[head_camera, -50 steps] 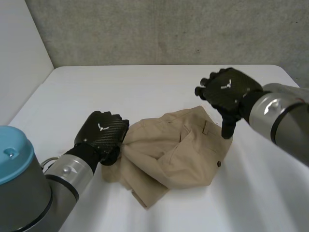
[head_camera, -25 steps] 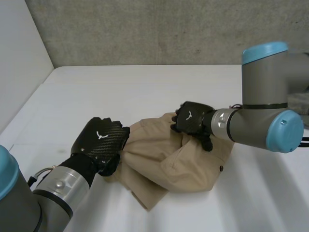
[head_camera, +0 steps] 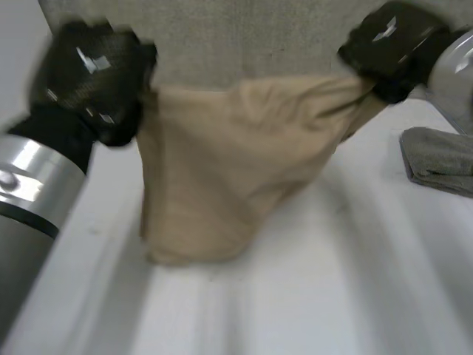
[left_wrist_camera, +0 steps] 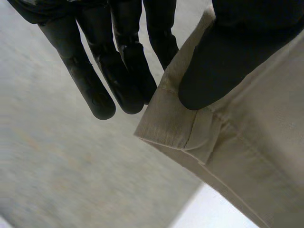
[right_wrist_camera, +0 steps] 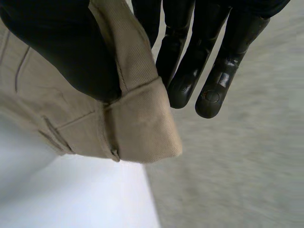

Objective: Fold the laundry.

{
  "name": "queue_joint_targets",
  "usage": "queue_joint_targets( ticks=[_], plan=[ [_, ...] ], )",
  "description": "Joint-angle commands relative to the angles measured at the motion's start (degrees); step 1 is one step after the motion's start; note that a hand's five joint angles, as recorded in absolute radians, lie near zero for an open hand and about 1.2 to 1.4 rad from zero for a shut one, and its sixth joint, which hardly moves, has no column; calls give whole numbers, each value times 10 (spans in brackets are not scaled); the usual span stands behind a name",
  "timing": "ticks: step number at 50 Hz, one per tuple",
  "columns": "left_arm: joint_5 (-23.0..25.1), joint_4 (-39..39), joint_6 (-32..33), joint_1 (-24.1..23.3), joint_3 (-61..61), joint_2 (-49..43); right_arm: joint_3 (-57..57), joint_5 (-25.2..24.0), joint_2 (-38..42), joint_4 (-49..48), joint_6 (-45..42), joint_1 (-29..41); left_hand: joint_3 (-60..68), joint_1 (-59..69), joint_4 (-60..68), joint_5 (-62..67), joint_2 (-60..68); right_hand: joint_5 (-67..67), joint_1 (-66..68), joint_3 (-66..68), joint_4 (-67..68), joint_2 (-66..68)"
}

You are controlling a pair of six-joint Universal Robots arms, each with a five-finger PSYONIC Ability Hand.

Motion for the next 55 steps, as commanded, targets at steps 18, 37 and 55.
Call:
queue_joint_targets(
  ticks=[18,37,55],
  plan=[
    [-2,-132,5,13,128,-177,67,4,38,87,11,-26,117,144,113,145,112,142,249,128,120,128],
    [-37,-115,-3,48,881,-504,-264,97,210,-395,195,25,117,144,113,145,112,142,249,128,120,128],
    [-45,-267,-98,58,893,-546,-135,111,189,-368,204,27,117,144,113,145,112,142,249,128,120,128]
  ],
)
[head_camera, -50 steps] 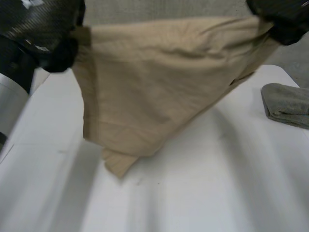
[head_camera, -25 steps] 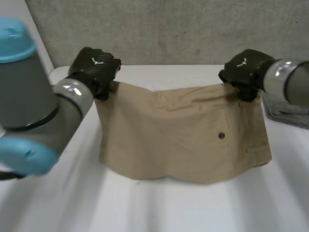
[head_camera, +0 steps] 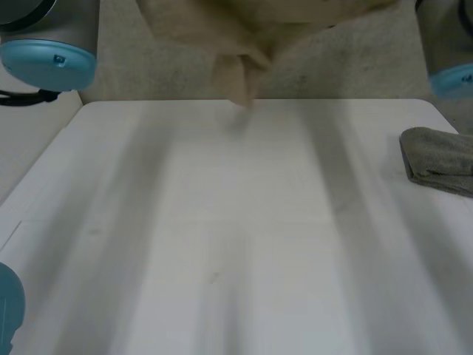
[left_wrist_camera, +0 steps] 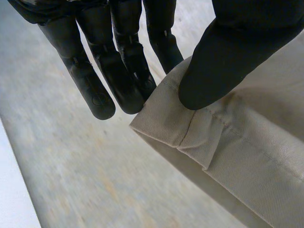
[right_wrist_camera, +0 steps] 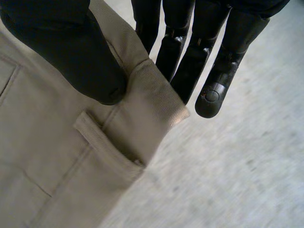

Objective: Fold the laundry.

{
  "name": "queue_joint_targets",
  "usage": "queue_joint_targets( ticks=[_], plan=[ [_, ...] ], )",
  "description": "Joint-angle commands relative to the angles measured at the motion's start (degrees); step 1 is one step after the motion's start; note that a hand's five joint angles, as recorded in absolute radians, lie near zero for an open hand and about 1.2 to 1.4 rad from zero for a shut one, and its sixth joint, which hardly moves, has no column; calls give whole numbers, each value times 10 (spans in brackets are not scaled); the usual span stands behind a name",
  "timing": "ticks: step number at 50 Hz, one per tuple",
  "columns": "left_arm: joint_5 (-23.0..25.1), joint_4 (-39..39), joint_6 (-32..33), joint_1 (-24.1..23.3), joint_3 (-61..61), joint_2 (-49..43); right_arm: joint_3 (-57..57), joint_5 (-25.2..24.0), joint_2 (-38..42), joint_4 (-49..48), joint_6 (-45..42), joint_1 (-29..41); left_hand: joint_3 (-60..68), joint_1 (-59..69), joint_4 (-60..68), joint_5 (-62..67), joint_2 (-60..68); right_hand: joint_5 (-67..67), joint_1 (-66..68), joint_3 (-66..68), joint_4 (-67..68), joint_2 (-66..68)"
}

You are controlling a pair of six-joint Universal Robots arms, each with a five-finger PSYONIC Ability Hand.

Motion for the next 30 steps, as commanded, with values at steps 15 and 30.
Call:
queue_joint_targets(
  ticks=[15,30],
  plan=[
    [-71,-173,-41,-42,-108,-9,141,-8,10,32,-6,2,115,144,111,145,112,133,242,128,119,128],
    [-86,-207,-46,-48,-288,11,223,-10,-1,198,-51,-1,115,144,111,145,112,133,242,128,119,128]
  ],
)
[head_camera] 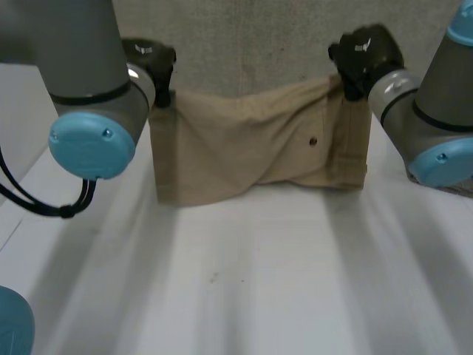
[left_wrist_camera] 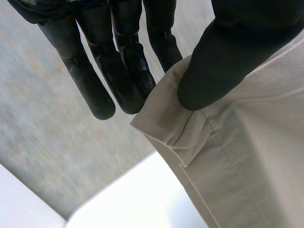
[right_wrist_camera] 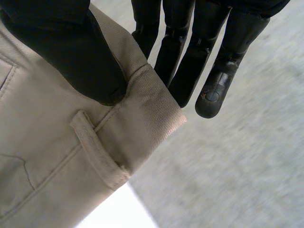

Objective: Fold the laundry.

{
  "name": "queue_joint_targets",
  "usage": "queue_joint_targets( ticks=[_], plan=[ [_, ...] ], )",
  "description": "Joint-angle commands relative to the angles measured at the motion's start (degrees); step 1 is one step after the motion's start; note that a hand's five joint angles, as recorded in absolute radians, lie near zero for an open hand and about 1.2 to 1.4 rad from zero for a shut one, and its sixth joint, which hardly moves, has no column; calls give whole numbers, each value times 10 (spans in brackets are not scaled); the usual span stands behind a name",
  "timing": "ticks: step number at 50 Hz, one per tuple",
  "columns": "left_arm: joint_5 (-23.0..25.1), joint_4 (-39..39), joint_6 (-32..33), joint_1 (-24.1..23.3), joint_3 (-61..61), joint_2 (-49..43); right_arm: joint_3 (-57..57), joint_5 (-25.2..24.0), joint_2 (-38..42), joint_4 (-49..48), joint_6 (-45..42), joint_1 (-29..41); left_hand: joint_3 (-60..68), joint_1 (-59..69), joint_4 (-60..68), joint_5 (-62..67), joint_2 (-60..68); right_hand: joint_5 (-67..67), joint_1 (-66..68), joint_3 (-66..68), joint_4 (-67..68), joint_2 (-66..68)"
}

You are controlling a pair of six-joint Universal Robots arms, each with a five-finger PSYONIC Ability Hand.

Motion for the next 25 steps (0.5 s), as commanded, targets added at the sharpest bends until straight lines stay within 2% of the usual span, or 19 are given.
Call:
queue_joint_targets(
  ticks=[1,5,14,19,25],
  plan=[
    [-3,-1,0,0,-105,23,35,0,-13,92,-38,-2,115,144,111,145,112,133,242,128,119,128],
    [0,32,0,0,-197,65,50,-2,-27,113,-41,-2,115,144,111,145,112,133,242,128,119,128],
    [5,230,17,6,-482,193,119,-1,-40,142,-51,-5,115,144,111,145,112,133,242,128,119,128],
    [23,273,51,7,-605,234,196,-2,-69,184,-78,-8,115,144,111,145,112,133,242,128,119,128],
    [60,284,126,16,-752,329,316,-1,-160,211,-120,-8,115,144,111,145,112,133,242,128,119,128]
  ],
)
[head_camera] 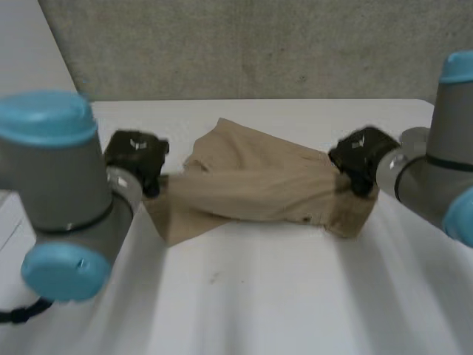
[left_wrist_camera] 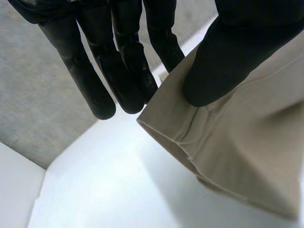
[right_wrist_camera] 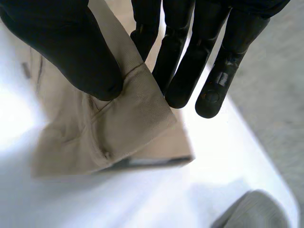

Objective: Fold the laundry.

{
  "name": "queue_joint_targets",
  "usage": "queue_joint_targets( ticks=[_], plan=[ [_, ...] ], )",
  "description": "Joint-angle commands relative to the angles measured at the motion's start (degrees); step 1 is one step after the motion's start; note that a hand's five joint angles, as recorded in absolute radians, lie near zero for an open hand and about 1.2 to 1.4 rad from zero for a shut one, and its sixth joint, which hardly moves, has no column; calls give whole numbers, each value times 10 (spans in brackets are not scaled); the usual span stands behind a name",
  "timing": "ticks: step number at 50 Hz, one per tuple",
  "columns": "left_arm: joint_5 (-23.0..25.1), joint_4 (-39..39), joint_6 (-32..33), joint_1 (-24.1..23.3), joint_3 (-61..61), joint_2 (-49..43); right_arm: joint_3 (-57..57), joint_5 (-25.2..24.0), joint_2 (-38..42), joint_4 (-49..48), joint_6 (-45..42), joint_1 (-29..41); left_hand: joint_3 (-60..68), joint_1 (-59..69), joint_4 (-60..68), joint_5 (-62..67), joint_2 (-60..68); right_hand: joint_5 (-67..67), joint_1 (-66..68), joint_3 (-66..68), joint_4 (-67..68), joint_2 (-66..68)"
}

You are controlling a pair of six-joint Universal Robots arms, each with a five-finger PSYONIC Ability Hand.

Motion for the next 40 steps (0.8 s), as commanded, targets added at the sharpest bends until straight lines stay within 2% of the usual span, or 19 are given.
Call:
queue_joint_targets(
  ticks=[1,4,9,12,16,19,23,26,29,33,40],
  plan=[
    [46,15,93,11,-177,112,140,1,-103,38,-53,-1,115,144,111,145,112,133,242,128,119,128],
    [62,13,159,21,-244,191,196,1,-154,73,-98,-1,115,144,111,145,112,133,242,128,119,128],
    [77,1,235,26,-321,317,252,-1,-219,142,-149,-1,115,144,111,145,112,133,242,128,119,128],
    [92,-36,269,24,-360,389,271,-17,-261,171,-165,-1,115,144,111,145,112,133,242,128,119,128],
    [127,-86,278,27,-377,452,279,-56,-291,185,-170,-1,115,144,111,145,112,133,242,128,119,128],
    [150,-96,280,29,-379,465,281,-80,-293,182,-170,-8,115,144,111,145,112,133,242,128,119,128],
    [169,-78,275,32,-370,433,287,-87,-287,174,-170,-35,115,144,111,145,112,133,242,128,119,128],
    [168,-23,271,32,-351,356,288,-89,-267,150,-162,-38,115,144,111,145,112,133,242,128,119,128],
    [164,36,266,24,-315,281,282,-82,-212,86,-147,-36,115,144,111,145,112,133,242,128,119,128],
    [163,102,248,21,-244,169,270,-75,-160,25,-95,-35,115,144,111,145,112,133,242,128,119,128],
    [96,130,238,17,-61,-21,240,-50,-109,-58,-41,-41,115,144,111,145,112,133,242,128,119,128]
  ],
)
